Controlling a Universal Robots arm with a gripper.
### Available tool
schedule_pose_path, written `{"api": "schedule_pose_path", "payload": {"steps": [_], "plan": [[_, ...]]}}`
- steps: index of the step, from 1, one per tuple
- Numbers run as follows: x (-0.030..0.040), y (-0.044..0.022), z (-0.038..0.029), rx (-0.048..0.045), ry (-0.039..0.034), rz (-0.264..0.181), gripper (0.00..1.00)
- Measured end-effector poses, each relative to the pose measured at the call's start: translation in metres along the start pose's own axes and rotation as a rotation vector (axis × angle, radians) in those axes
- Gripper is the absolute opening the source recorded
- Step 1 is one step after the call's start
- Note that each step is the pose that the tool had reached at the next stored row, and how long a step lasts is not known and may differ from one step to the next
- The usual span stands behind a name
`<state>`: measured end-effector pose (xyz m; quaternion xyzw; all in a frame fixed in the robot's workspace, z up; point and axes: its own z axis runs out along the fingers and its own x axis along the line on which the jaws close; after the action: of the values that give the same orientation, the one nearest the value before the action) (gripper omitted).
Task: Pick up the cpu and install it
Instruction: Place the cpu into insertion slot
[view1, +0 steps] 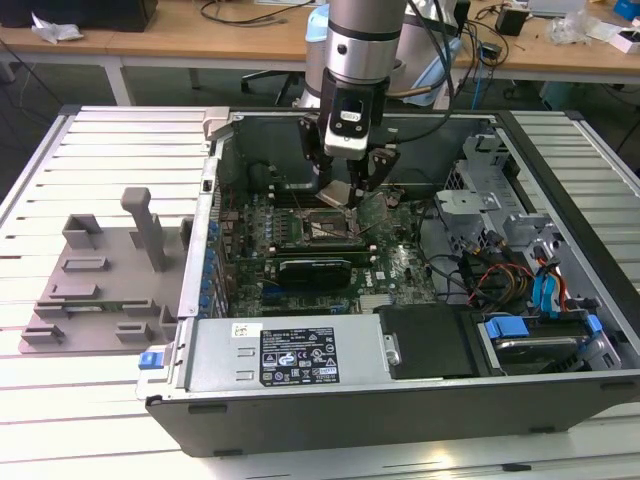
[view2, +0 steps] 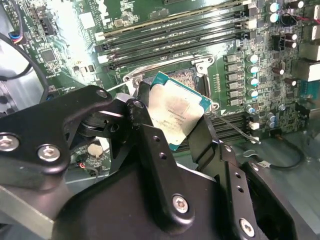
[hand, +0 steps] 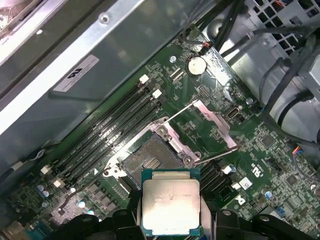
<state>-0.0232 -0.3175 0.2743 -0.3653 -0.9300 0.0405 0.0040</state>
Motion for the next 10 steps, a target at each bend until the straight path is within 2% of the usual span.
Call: {"api": "schedule_pose_path", "payload": {"steps": [10], "plan": [[0.0000,0.0000,0.0001,0.0064,0.0038,0.098,0.55]]}}
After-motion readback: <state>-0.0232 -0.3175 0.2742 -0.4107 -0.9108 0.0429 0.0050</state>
